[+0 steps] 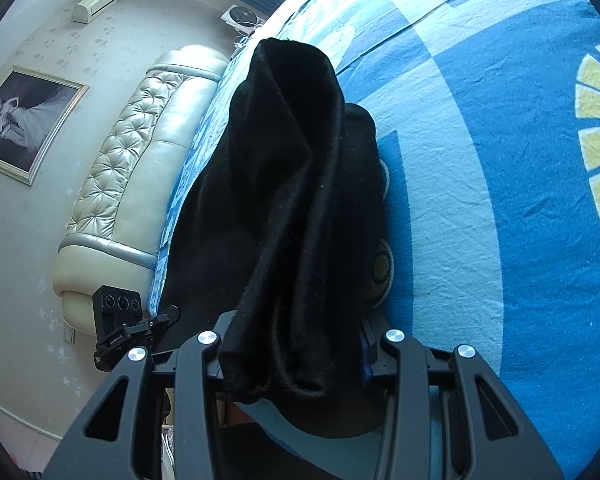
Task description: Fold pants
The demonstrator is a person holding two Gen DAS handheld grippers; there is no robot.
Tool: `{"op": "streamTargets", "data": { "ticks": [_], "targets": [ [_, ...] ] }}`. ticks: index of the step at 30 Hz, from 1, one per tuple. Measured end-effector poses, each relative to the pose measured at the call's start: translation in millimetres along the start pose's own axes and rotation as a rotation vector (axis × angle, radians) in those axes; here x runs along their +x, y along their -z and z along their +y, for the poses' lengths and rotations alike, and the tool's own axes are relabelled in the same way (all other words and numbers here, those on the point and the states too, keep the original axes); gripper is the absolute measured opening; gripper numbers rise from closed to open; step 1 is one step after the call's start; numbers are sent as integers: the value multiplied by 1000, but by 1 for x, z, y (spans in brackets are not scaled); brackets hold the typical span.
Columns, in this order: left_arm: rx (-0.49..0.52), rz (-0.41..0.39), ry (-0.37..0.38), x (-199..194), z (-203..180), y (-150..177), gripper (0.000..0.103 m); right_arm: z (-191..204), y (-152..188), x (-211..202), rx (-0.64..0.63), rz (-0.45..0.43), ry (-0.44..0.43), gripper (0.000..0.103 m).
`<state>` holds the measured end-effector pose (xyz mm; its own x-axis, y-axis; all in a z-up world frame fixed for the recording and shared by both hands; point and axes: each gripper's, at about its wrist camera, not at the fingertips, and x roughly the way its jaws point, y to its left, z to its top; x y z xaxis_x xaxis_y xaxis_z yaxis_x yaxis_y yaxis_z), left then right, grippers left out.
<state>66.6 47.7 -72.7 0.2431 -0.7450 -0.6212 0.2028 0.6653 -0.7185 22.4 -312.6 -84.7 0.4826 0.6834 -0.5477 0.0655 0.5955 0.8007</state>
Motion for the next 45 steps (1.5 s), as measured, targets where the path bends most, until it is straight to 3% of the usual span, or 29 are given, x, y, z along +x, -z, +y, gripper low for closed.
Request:
{"op": "streamTargets", "data": {
  "ticks": [2, 4, 6, 7, 12, 16, 19, 22, 25, 34, 38, 41, 42, 43, 44, 45],
  "targets": [
    [11, -6, 0, 0, -3, 1, 45, 1, 0, 1, 7, 3, -14, 53],
    [18, -11, 33, -2, -5, 2, 70, 4, -1, 0, 3, 7, -44, 65],
    [28, -23, 92, -10, -9, 3, 80, 10, -3, -3, -22, 16, -43, 78],
    [33, -22, 104, -13, -10, 3, 84, 13, -4, -6, -36, 13, -30, 79],
    [35, 15, 153, -17, -7, -8, 85, -1, -24, -16, -9, -19, -38, 81],
    [31, 42, 248, -21, -6, -6, 90, -9, -47, -19, 13, -63, -38, 82],
    [57, 53, 205, -28, -1, 8, 90, -13, -58, -11, 25, -50, -88, 82],
    [58, 57, 250, -45, 8, 14, 90, -14, -67, 0, 25, -27, -97, 82],
    [89, -16, 195, -61, 11, 12, 92, -10, -71, 9, 13, -7, -121, 83],
    [-65, -44, 131, -7, 41, -72, 92, -4, -79, 21, 21, 13, -117, 86],
    [-184, -48, 160, 12, 64, -95, 92, -6, -86, 23, 26, 7, -94, 85],
    [-160, -40, 167, 17, 59, -105, 92, -1, -90, 32, 6, 44, -85, 85],
    [-145, -30, 157, 20, 57, -106, 88, 2, -90, 34, -13, 52, -71, 82],
    [-118, -16, 146, 23, 52, -107, 69, 4, -89, 36, -31, 58, -50, 78],
    [-86, -1, 103, 26, 48, -106, 64, 5, -89, 39, -43, 66, -22, 65],
    [-44, 5, 43, 28, 44, -104, 50, 3, -88, 40, -42, 74, -1, 54]
  ]
}}
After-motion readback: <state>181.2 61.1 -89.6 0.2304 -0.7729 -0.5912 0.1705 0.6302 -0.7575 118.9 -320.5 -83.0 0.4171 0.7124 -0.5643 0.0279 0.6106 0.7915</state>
